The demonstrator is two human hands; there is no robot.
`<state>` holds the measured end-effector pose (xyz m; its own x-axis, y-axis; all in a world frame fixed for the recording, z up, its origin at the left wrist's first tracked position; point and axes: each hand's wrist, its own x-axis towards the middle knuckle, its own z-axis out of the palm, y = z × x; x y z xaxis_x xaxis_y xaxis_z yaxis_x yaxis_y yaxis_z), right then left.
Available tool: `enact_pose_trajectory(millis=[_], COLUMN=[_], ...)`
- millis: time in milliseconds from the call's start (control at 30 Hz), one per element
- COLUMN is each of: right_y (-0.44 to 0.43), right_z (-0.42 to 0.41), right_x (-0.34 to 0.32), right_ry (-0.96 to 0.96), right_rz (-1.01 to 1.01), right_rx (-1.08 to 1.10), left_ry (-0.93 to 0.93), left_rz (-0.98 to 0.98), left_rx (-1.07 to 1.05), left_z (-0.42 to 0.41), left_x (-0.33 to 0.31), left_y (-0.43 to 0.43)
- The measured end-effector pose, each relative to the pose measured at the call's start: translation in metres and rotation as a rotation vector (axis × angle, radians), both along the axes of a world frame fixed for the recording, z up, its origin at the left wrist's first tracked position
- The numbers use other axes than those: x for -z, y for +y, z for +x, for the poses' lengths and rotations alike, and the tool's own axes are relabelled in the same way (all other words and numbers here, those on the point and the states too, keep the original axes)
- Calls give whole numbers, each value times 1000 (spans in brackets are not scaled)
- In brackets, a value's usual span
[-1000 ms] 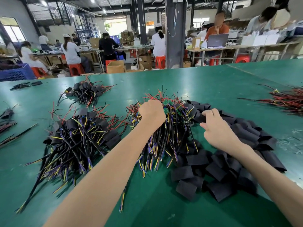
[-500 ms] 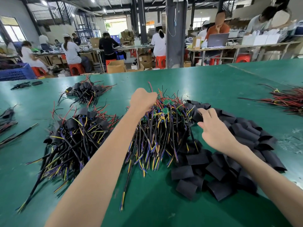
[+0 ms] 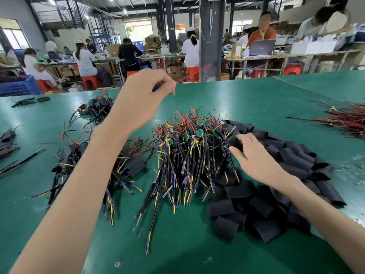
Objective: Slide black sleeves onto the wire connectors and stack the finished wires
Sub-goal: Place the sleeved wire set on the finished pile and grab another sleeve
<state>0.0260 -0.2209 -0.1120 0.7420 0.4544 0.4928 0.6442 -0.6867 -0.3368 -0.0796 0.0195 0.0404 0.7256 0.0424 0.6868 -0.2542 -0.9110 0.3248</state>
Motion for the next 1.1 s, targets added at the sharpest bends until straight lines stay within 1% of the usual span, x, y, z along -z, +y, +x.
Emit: enact_pose_trajectory(millis=[33, 67, 133, 200, 267, 367, 533, 733, 800, 1100], right_y=[1, 2, 3, 3, 4, 4, 5, 2, 2, 1], right_z=[-2, -3, -7, -12, -16, -18, -20, -16, -14, -15], right_x=[-1, -1, -4, -7, -10, -12, -10, -10, -8, -10], right_ry=[15, 21, 28, 14, -15, -42, -23, 11, 17, -63], right_rz=[24, 33, 56, 115, 144, 149, 135, 98, 100, 160], right_rx=[-3, -8, -12, -48, -86, -89, -105, -69, -72, -163], left_ry=[29, 83, 215, 314, 350, 358, 352, 302, 318, 450], left_rz=[122, 196, 240, 199, 107, -34, -176, -231, -241, -119], left_rx=[-32, -49, -41, 19, 93, 172, 241, 265, 268, 190], left_z=[-3, -5, -7, -8, -9, -11, -14, -17, -18, -16], left_x=[4, 11, 33, 60, 84, 106, 118, 120, 120, 125], left_y=[3, 4, 4, 1, 2, 5, -1, -3, -3, 0])
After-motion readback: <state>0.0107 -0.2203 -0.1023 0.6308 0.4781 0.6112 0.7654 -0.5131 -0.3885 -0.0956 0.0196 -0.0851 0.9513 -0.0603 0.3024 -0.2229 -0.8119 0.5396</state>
